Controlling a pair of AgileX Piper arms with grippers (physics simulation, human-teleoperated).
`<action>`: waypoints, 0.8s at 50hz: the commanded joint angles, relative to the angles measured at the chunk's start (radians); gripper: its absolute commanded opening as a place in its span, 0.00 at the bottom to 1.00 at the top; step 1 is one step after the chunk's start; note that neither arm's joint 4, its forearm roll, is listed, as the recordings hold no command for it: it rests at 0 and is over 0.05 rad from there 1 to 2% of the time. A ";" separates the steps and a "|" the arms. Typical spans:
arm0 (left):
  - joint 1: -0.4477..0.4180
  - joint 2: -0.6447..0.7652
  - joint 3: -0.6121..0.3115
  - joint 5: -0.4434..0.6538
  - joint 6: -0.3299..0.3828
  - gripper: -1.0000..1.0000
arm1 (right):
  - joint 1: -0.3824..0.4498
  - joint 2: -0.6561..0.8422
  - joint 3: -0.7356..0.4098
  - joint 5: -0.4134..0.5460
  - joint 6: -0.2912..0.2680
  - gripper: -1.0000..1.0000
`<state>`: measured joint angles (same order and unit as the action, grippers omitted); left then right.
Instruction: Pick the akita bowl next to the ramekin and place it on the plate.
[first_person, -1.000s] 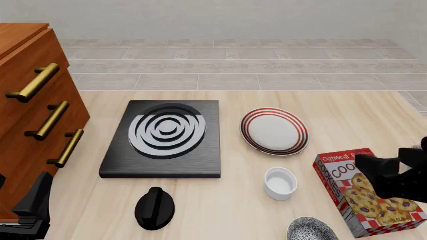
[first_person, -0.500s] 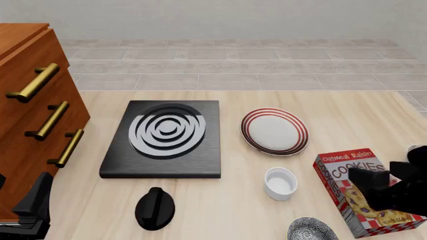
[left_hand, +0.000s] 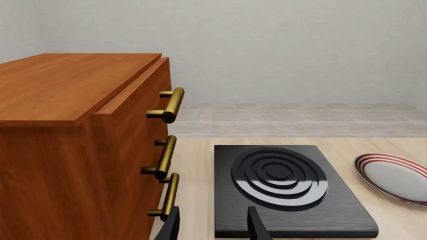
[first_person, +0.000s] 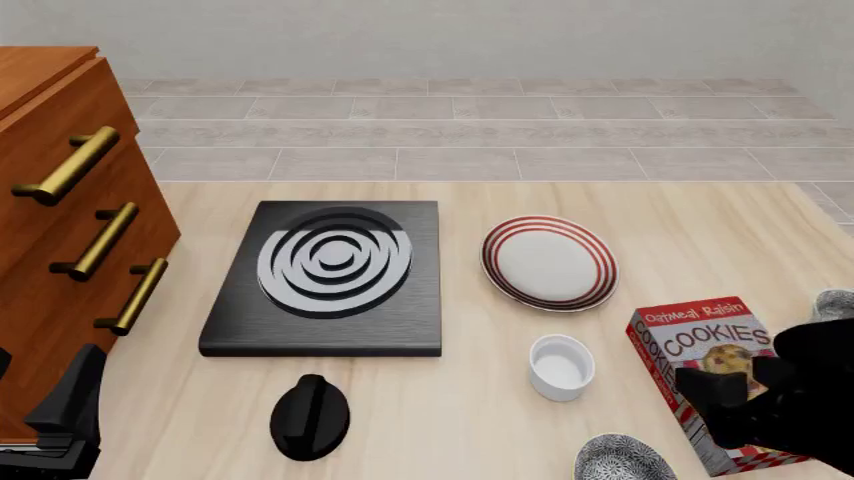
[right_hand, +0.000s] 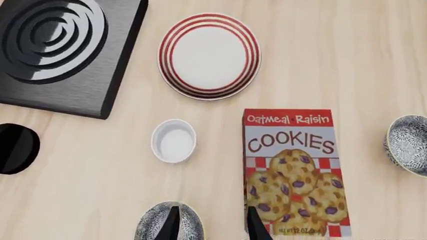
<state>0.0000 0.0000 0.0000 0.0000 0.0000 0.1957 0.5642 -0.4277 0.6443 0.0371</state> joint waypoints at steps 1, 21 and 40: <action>0.000 0.000 0.000 0.000 0.000 1.00 | 0.010 -0.005 0.026 0.003 0.011 1.00; 0.000 0.000 0.000 0.000 0.000 1.00 | 0.015 -0.043 0.079 0.032 0.041 1.00; 0.000 0.000 0.000 0.000 0.000 1.00 | 0.046 -0.057 0.171 -0.003 0.099 1.00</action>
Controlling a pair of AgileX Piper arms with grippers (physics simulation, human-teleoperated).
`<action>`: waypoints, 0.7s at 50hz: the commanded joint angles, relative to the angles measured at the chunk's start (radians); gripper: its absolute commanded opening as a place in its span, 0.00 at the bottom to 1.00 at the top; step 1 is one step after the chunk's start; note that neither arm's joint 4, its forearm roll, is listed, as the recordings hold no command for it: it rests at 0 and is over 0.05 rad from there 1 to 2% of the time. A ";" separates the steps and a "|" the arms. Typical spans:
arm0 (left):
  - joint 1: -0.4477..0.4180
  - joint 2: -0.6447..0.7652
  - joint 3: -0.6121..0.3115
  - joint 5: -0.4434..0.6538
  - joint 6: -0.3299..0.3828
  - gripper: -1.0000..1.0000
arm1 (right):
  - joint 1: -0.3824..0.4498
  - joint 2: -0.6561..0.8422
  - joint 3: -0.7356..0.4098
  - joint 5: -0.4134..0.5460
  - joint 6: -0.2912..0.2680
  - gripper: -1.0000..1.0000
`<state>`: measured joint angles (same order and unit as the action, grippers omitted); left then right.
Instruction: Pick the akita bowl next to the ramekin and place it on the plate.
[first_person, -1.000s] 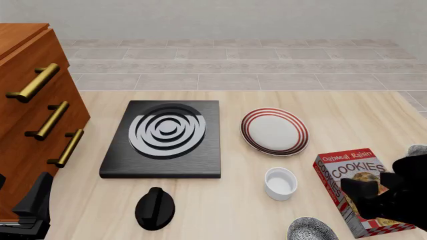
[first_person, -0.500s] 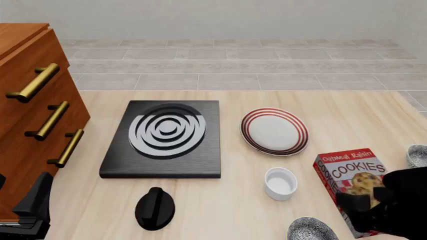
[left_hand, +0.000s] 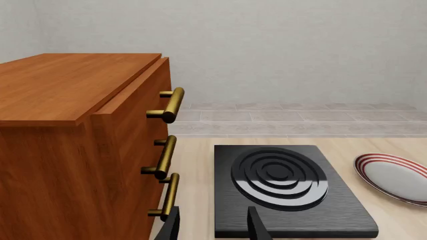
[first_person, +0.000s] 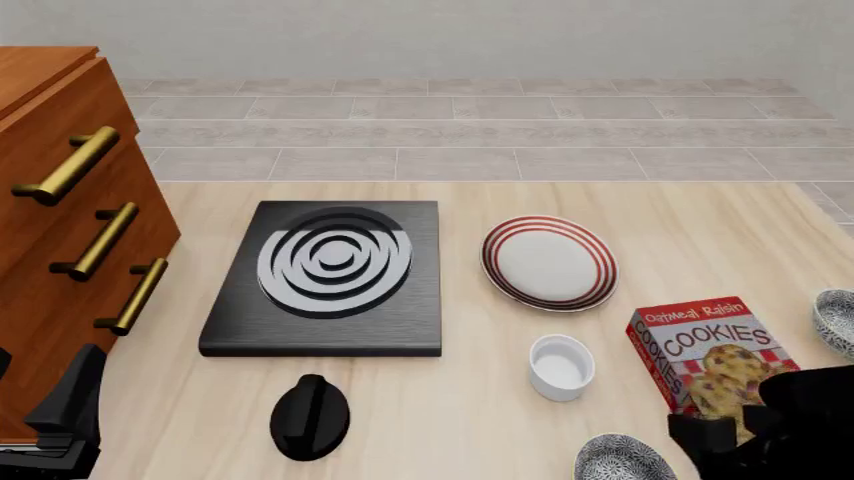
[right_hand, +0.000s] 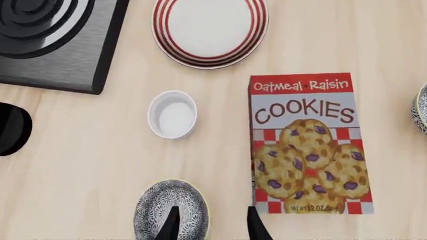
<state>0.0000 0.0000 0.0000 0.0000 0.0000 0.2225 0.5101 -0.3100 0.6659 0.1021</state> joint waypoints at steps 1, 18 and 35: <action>0.000 0.000 0.000 0.000 0.000 1.00 | 0.021 -0.002 0.058 -0.028 0.038 1.00; 0.000 0.000 0.000 0.000 0.000 1.00 | 0.046 0.006 0.141 -0.086 0.081 1.00; 0.000 0.000 0.000 0.000 0.000 1.00 | 0.070 0.063 0.234 -0.202 0.122 1.00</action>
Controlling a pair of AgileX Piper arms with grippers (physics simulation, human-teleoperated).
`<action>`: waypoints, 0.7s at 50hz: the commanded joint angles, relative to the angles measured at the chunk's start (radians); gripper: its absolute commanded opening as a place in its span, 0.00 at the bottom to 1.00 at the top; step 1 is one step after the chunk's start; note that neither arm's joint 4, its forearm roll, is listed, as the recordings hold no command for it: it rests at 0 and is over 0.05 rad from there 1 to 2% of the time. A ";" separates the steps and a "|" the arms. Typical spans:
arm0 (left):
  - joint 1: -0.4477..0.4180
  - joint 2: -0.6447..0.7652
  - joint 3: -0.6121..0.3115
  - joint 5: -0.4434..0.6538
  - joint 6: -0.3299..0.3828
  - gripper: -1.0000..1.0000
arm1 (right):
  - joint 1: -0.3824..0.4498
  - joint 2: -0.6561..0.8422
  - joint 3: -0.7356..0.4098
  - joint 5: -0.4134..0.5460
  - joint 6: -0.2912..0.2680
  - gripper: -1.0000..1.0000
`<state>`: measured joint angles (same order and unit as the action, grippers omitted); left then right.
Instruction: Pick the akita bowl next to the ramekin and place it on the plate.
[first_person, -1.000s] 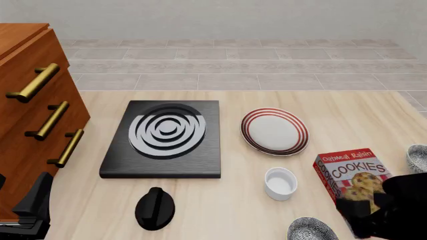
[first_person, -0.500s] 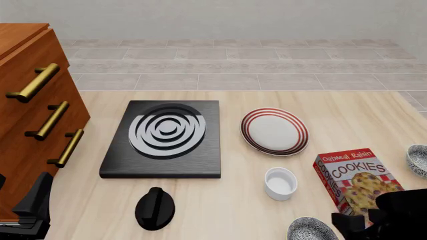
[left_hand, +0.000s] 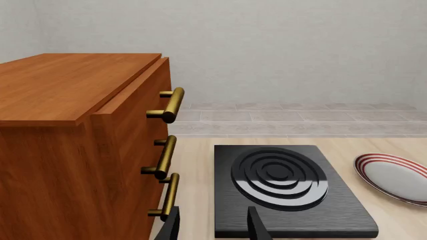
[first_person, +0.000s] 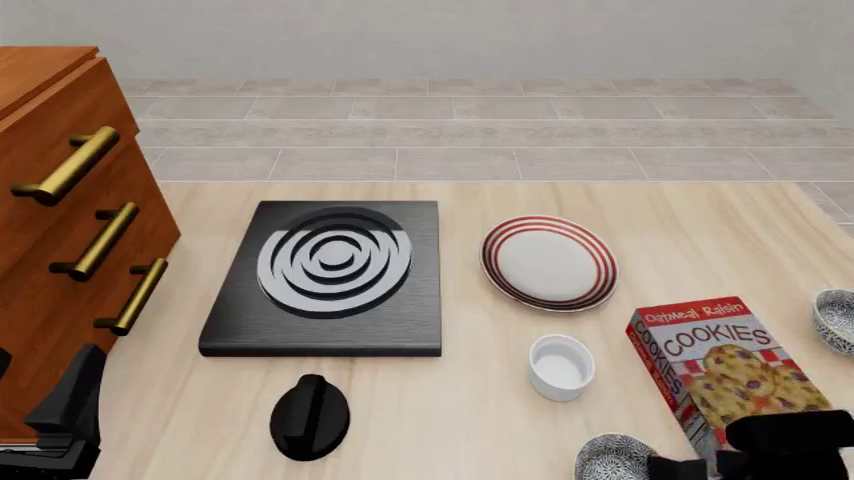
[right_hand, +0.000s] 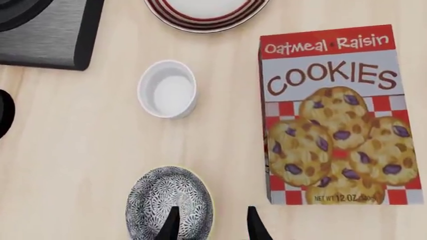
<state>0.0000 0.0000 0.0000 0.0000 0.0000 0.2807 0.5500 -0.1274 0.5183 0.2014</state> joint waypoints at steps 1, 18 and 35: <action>0.000 0.000 0.000 0.000 0.000 1.00 | 0.012 0.033 0.063 -0.071 0.023 1.00; 0.000 0.000 0.000 0.000 0.000 1.00 | 0.026 0.159 0.122 -0.219 0.040 1.00; 0.000 0.000 0.000 0.000 0.000 1.00 | 0.044 0.242 0.127 -0.285 0.071 1.00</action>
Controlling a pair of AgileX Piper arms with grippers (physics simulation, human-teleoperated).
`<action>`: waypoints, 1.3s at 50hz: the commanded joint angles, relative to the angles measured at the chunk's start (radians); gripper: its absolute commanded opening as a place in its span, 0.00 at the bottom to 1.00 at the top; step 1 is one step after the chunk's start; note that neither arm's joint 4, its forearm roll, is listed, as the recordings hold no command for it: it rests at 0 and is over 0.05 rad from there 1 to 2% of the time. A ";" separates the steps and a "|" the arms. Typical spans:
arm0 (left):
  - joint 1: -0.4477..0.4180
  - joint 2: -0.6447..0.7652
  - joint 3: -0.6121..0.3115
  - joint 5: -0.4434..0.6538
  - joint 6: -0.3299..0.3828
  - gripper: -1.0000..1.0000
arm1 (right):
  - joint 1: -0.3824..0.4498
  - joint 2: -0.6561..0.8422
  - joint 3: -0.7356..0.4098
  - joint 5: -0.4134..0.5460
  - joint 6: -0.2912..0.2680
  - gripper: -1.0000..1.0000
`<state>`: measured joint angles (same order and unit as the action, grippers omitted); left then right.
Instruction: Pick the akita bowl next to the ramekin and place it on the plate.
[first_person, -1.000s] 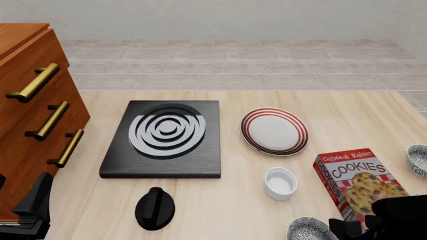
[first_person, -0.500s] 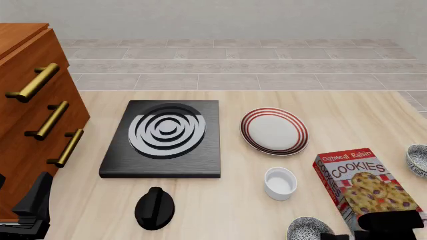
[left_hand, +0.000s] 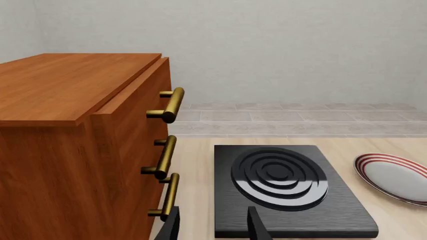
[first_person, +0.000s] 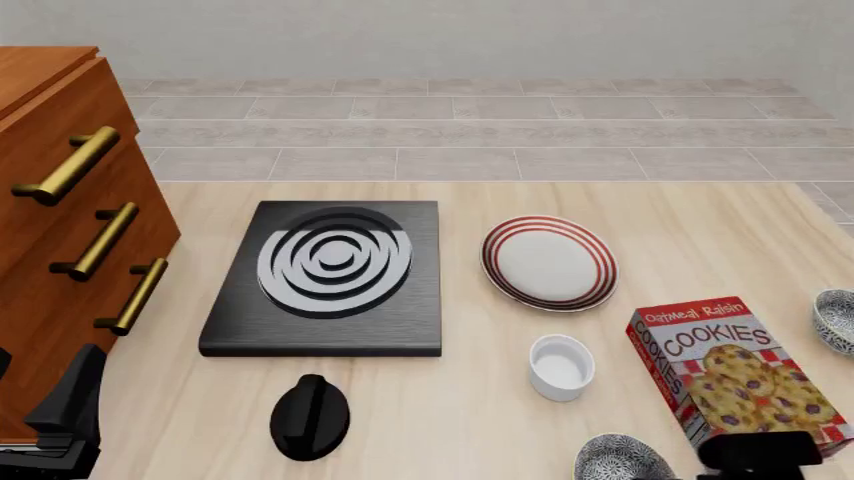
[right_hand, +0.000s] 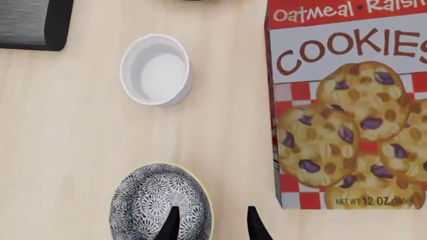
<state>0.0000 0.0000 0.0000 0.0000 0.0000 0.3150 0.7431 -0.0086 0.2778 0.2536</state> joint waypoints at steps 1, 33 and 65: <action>0.000 0.000 0.000 0.000 0.000 1.00 | 0.011 0.053 0.008 -0.048 0.021 1.00; 0.000 0.000 0.000 0.000 0.000 1.00 | 0.029 0.117 0.008 -0.098 0.041 0.00; 0.000 0.000 0.000 0.000 0.000 1.00 | 0.047 -0.017 -0.040 -0.003 0.009 0.00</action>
<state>0.0000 0.0000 0.0000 0.0000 0.0000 0.3565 0.7546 -0.0275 0.2445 0.2590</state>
